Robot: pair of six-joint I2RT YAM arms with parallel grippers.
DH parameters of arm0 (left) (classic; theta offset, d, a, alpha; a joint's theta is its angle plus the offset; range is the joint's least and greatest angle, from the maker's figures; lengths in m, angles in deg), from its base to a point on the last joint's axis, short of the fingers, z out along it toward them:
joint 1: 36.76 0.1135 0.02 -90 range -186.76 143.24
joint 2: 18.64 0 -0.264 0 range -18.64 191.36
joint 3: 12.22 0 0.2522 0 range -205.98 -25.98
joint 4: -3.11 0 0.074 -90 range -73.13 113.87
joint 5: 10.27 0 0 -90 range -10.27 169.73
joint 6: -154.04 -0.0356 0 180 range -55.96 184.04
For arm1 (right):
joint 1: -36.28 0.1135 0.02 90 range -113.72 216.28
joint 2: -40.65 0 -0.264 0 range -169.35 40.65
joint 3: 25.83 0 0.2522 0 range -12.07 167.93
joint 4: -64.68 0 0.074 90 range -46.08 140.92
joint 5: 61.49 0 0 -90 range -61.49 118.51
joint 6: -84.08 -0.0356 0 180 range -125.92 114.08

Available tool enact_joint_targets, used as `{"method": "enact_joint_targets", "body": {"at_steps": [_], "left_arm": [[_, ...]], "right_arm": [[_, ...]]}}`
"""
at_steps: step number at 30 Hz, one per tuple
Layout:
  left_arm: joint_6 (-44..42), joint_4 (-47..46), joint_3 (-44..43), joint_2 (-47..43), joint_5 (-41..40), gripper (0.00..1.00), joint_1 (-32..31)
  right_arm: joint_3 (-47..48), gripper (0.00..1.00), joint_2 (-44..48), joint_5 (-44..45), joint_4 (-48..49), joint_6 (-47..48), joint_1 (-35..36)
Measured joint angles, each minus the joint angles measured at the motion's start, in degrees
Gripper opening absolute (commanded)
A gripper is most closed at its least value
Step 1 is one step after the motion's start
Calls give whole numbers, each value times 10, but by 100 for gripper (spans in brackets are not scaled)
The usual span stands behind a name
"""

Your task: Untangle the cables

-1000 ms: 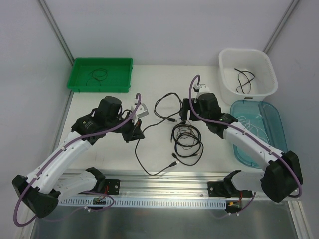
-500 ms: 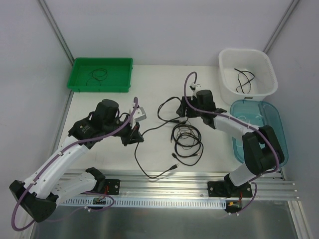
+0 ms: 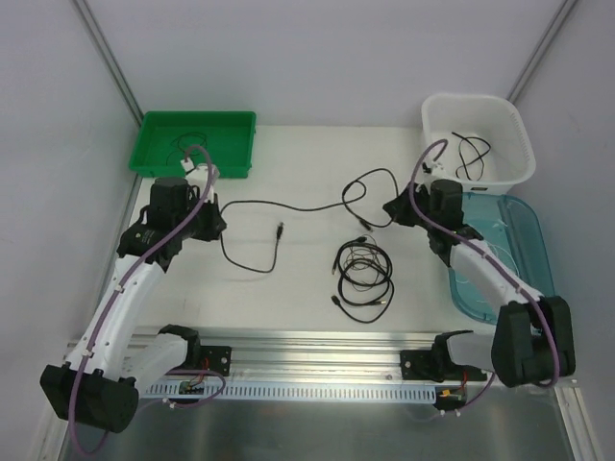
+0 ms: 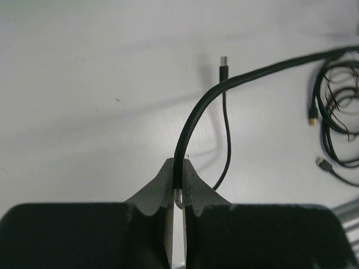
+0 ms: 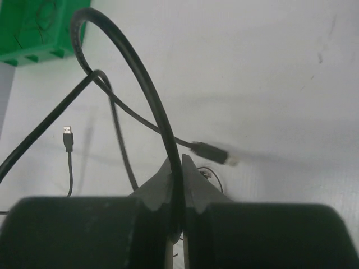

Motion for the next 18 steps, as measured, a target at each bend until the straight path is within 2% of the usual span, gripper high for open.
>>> {"method": "enact_joint_targets", "body": {"at_steps": [3,8,12,18], "left_arm": [[41,-8,3,4,-25,0,58],[94,-9,5,8,-28,0,110],[122,-9,5,25,-19,0,123],[146,-9,5,49,1,0,126]], "right_arm": [[-7,1,87,-9,-22,-7,-46],[0,1,191,-45,-44,-8,-56],[12,1,213,-91,-51,-5,-49],[12,1,214,-136,-61,1,12]]}}
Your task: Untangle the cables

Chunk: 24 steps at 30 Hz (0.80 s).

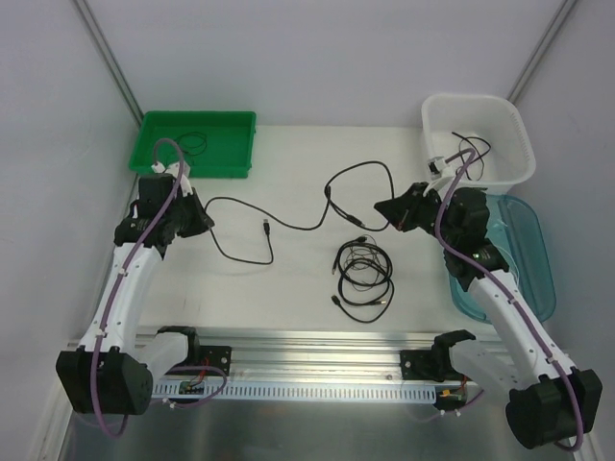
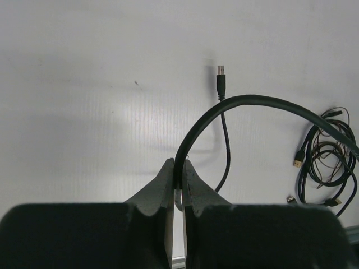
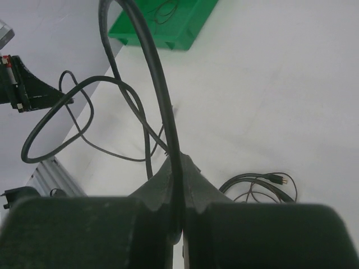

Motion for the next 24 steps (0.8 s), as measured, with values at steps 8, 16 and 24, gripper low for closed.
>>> {"method": "enact_joint_targets", "body": {"at_steps": [8,16,24], "left_arm": [[62,-11,38,-19,-16,0,130],[122,-27,71,-65,6,0,219],[130,-53,85,-43,92,0,231]], "right_arm": [[-24,1,113,126,-60,-20,-58],[-18,1,122,237,-198,-80,-146],[-8,1,37,127,-199,-70,-154]]}}
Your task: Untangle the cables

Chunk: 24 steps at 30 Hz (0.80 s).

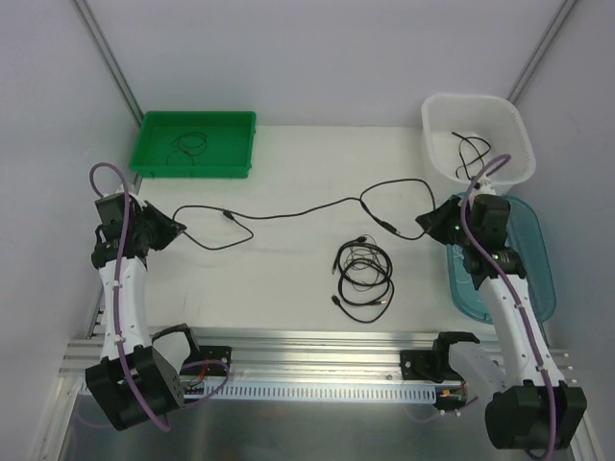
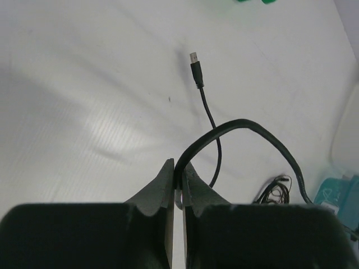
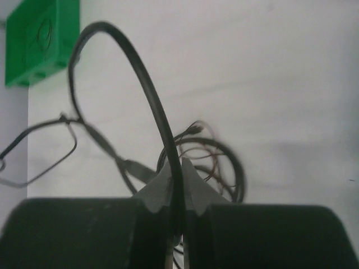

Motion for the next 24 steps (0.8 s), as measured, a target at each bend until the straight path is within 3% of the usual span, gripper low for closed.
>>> {"method": "enact_joint_targets", "body": {"at_steps": [2,4,5,8,11,18,24], "left_arm": [[-5,-10,6,16,23,1,-18],[-15,-15,14,29,38,11,-59],[-19,-17,18,33,47,34,-83],[-31,-20,33,33,70,77,-141],[-31,-19,46,16,78,96,-152],[-44,-9,32,-61,105,99,-195],[-41,-13,-27,-59,102,98,-329]], "right_arm": [[17,1,-39,-19,0,23,49],[43,1,-71,-30,-1,46,118],[55,1,-83,-35,2,57,150],[82,1,-104,-33,7,85,228],[103,1,-120,-24,7,108,274],[159,1,-168,35,-19,167,347],[191,1,-190,83,-42,196,396]]}}
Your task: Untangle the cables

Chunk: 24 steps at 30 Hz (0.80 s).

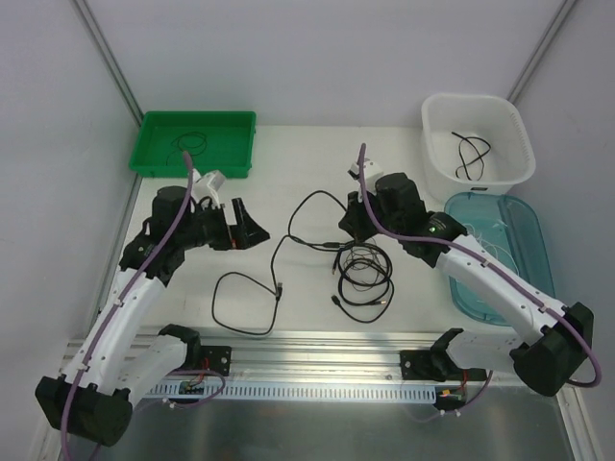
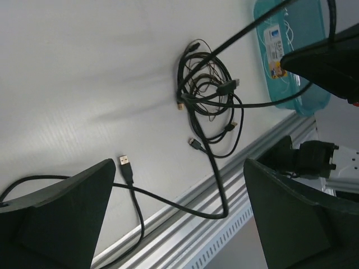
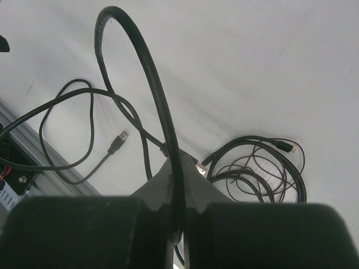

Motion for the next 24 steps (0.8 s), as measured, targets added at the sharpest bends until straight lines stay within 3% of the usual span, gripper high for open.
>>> {"method": "enact_joint_targets", "body": {"at_steps": [6,10,18,24], "left_arm": [[4,-3,-33,77,-69,95,-147],[8,-2,-43,142,-128,93,-204],[43,-14,-44,185,-236,78,-221],[89,-72,-16,184,-247,64,-222]], "right_arm": [[28,1,-28,38,-14,17,43],[33,1,-31,42,-17,19,55],[34,1,-28,25,-16,12,57],[23,1,-14,15,12,-3,61]]}}
